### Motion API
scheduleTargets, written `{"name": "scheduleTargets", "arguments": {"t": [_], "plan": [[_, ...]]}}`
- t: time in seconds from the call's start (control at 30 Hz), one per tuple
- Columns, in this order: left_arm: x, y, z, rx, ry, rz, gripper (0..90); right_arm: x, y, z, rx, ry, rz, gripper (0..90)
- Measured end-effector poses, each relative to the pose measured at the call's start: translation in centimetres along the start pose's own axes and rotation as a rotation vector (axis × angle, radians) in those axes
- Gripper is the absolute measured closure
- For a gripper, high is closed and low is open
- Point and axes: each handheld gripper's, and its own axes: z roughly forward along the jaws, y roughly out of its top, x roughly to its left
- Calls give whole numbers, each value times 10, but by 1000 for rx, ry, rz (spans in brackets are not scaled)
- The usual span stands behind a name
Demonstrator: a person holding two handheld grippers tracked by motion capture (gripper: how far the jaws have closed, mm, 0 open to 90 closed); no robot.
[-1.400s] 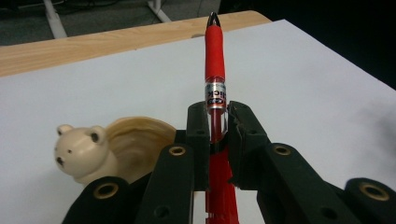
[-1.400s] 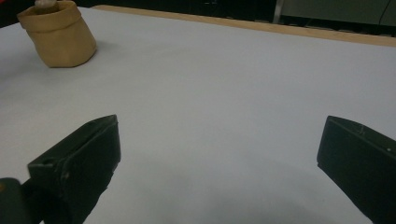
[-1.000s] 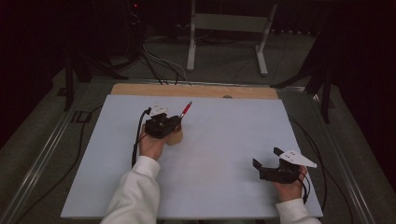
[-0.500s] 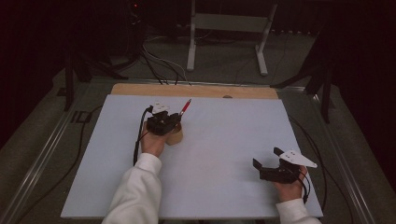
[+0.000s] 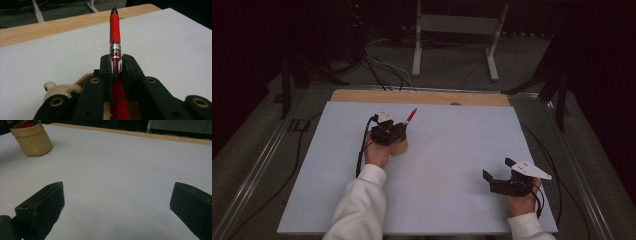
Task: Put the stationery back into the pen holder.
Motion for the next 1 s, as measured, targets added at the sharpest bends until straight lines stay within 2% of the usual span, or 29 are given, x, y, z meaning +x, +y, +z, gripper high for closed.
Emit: {"name": "scheduleTargets", "arguments": {"t": [0.47,0.6,0.87,1.0], "plan": [[2,-2,-1,6,-14,-10,798,0,0,0,0,0,0,0],[4,-3,-2,20,1,-1,794,0,0,-1,0,0,0,0],[7,-7,-4,28,-6,-3,791,0,0,0,1,-1,-2,0],[6,-7,-3,41,4,6,790,0,0,0,1,0,-1,0]]}}
